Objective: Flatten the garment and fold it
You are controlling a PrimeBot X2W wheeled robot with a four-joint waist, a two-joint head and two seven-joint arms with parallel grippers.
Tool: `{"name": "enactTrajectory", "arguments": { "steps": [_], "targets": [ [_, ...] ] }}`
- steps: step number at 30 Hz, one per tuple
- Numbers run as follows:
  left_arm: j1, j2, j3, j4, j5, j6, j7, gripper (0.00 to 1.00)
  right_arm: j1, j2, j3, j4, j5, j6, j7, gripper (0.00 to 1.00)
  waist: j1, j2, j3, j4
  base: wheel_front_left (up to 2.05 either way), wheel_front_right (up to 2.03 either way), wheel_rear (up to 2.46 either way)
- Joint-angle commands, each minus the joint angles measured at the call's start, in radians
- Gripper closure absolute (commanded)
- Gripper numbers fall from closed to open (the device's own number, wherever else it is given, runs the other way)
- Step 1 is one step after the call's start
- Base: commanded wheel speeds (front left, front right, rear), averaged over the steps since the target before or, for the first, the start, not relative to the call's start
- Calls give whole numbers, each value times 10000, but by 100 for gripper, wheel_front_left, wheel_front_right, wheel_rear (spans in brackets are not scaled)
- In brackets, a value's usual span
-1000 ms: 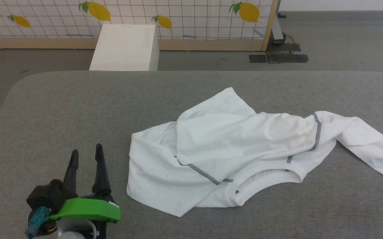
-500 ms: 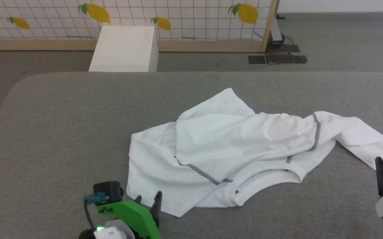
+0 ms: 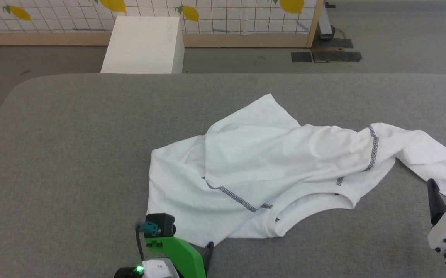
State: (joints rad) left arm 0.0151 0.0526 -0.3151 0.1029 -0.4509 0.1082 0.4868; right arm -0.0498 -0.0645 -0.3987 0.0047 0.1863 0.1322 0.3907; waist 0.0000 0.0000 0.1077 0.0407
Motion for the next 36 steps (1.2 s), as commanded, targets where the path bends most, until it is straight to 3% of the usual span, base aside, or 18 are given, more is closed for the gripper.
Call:
{"name": "enactTrajectory", "arguments": {
  "steps": [1,7,8,9,16,28,36],
  "targets": [
    [-225,5,-89,296,55,75,-6,0,-171,30,37,19,-35,-15,-82,0,0,0,49,-11,0,0,0],
    [-707,-12,-396,1014,-183,23,-258,0,-221,5,134,77,-54,-15,-165,0,0,0,203,-106,0,0,0],
    [-757,-14,-443,1078,-235,8,-335,60,-213,3,147,84,-66,-15,-173,0,0,0,224,-120,0,0,0],
    [-800,-15,-482,1128,-275,-4,-435,100,-209,2,160,90,-76,-15,-188,0,0,0,247,-131,0,0,0],
    [-853,-19,-628,1163,-531,-41,-597,100,-243,-105,459,249,-243,-15,-69,0,0,0,330,-145,0,0,0],
    [-699,74,-121,-251,-741,241,-1160,100,-2008,-862,2026,2315,-648,-15,2220,0,0,0,807,107,0,0,0],
    [-823,113,-198,-524,-732,236,-1160,100,-3476,-809,1730,3795,-1631,-15,2480,0,0,0,1270,290,0,0,0]
  ]
}}
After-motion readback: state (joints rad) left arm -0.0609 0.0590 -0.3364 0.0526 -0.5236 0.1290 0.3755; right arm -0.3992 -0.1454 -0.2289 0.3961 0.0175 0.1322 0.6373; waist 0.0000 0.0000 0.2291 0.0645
